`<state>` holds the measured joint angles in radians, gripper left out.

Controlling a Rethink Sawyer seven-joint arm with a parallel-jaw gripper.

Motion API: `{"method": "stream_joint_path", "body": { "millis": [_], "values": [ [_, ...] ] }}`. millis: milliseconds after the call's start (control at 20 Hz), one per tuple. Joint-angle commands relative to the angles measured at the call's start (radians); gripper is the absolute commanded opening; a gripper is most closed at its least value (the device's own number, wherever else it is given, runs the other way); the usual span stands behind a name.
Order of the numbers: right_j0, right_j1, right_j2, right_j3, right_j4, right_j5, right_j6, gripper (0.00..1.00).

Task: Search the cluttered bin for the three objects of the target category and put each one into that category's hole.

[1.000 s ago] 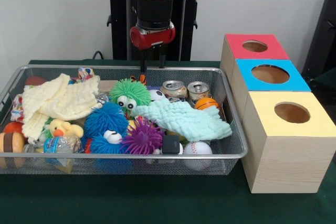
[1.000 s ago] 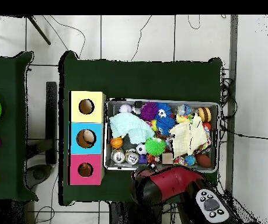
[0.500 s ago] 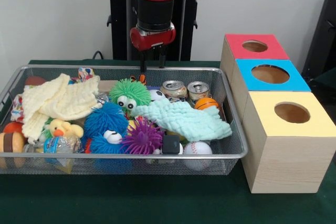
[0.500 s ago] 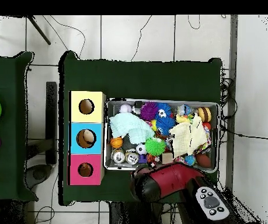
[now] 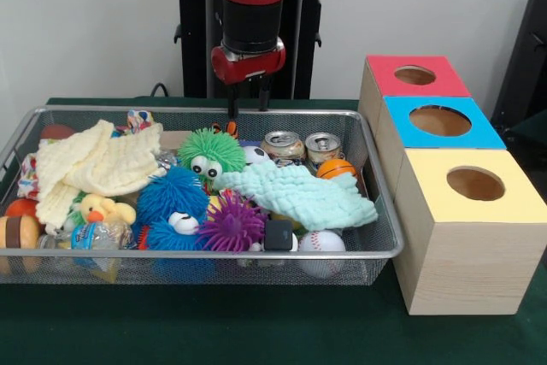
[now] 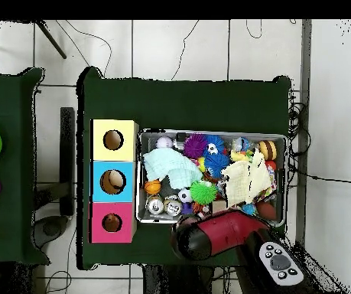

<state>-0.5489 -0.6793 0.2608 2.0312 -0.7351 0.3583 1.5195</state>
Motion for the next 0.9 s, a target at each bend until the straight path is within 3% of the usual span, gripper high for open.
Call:
{"method": "stream_joint_path", "body": {
  "millis": [50, 900],
  "values": [
    [-0.034, 0.055, 0.114, -0.137, 0.026, 0.087, -0.057, 1.0],
    [-0.05, 0.044, 0.149, -0.144, 0.033, 0.146, -0.064, 1.0]
  ]
}}
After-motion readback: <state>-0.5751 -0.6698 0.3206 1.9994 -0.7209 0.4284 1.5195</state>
